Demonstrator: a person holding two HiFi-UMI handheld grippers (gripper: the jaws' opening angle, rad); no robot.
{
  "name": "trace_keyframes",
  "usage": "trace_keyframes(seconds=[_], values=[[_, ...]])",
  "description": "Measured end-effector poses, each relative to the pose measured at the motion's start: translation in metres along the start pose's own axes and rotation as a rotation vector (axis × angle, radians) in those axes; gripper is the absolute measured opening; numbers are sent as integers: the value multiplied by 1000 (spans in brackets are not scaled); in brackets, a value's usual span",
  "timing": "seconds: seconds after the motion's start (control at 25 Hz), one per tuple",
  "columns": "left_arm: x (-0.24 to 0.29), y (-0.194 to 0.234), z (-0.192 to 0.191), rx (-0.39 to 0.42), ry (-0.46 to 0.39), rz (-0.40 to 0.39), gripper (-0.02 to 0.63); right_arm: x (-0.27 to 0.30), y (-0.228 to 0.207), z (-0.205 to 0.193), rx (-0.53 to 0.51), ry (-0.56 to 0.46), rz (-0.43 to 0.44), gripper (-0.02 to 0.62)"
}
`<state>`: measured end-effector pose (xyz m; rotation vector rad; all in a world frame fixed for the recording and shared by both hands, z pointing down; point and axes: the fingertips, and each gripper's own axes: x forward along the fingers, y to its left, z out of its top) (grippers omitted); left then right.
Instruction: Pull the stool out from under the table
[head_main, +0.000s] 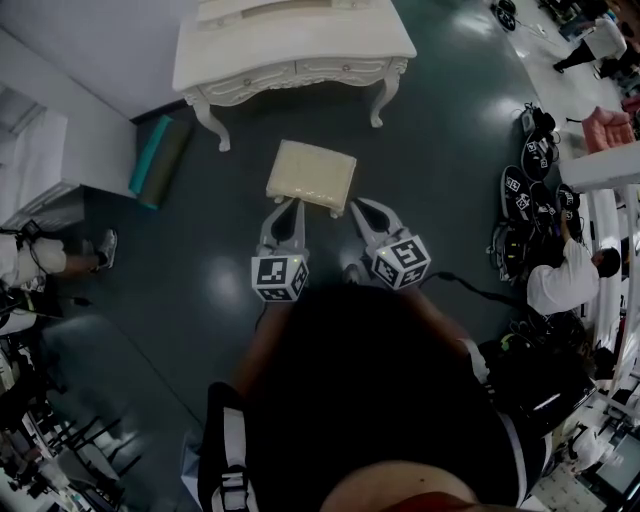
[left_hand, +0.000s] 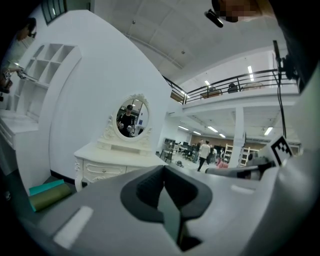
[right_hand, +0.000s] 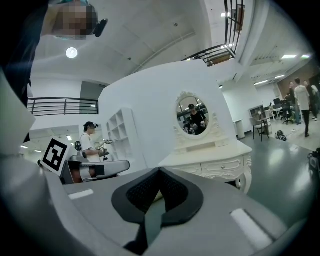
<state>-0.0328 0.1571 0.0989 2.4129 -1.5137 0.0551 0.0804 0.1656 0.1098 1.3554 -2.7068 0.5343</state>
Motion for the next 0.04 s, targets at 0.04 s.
trace_keyframes(seconds=[0.04], values=[[0,0,0,4,2,-5,8,2,1,0,0,-1,2,-2]])
